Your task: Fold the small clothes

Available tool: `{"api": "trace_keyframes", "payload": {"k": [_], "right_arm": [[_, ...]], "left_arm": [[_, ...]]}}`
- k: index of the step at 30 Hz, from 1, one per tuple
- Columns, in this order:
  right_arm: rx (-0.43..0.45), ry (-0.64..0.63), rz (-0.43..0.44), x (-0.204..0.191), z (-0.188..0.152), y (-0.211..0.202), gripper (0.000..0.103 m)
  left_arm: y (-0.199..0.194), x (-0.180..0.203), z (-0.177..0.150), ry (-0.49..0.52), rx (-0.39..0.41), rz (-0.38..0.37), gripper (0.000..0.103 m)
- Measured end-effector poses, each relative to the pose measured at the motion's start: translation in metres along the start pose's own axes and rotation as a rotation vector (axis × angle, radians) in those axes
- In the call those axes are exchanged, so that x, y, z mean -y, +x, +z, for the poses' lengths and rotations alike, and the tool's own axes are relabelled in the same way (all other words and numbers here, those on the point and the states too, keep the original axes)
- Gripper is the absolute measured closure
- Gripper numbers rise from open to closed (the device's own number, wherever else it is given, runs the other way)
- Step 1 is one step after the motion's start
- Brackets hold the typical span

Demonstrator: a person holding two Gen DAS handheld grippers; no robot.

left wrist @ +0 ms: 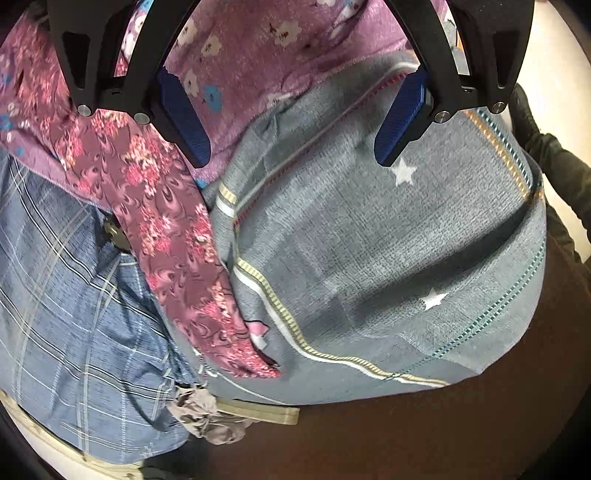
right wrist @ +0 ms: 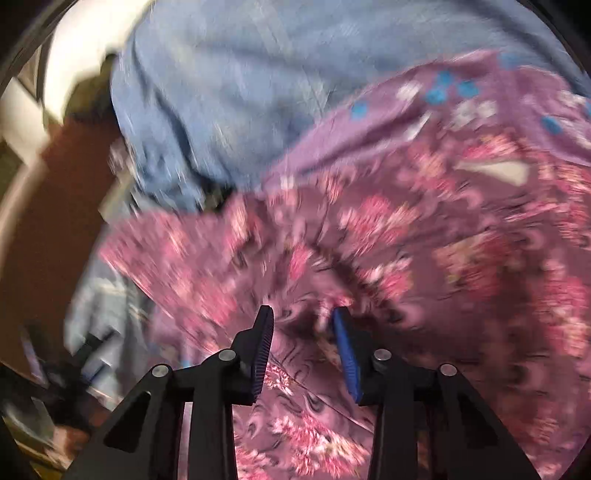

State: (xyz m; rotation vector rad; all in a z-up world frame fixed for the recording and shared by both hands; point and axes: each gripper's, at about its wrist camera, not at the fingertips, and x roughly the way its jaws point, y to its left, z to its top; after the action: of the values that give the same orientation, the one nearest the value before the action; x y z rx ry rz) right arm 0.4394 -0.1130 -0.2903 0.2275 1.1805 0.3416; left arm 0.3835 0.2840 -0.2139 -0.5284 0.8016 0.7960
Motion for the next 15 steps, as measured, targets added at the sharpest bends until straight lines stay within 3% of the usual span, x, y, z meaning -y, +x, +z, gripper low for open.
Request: {"api": "trace_keyframes", "payload": {"k": [2, 5, 8, 12, 15], "right_arm": [[0.031, -0.028, -0.019, -0.004, -0.004, -0.003, 0.066], [0.102, -0.021, 0.048, 0.004, -0.014, -0.035, 0.066], [0.175, -0.051, 0.06, 0.017, -0.037, -0.063, 0.061], [0.2, -0.044, 0.089, 0.036, -0.072, -0.077, 0.059], [0.181, -0.05, 0.074, 0.035, -0.075, -0.072, 0.059]], "left_arm": [[0.006, -0.009, 0.009, -0.036, -0.008, -0.009, 0.013], [0.008, -0.021, 0.02, -0.074, 0.011, -0.036, 0.013], [0.006, -0.022, 0.029, -0.07, 0.048, -0.068, 0.013], [0.013, -0.015, 0.045, -0.067, 0.059, -0.196, 0.013], [0.017, -0.007, 0.056, -0.051, 0.058, -0.276, 0.013]]}}
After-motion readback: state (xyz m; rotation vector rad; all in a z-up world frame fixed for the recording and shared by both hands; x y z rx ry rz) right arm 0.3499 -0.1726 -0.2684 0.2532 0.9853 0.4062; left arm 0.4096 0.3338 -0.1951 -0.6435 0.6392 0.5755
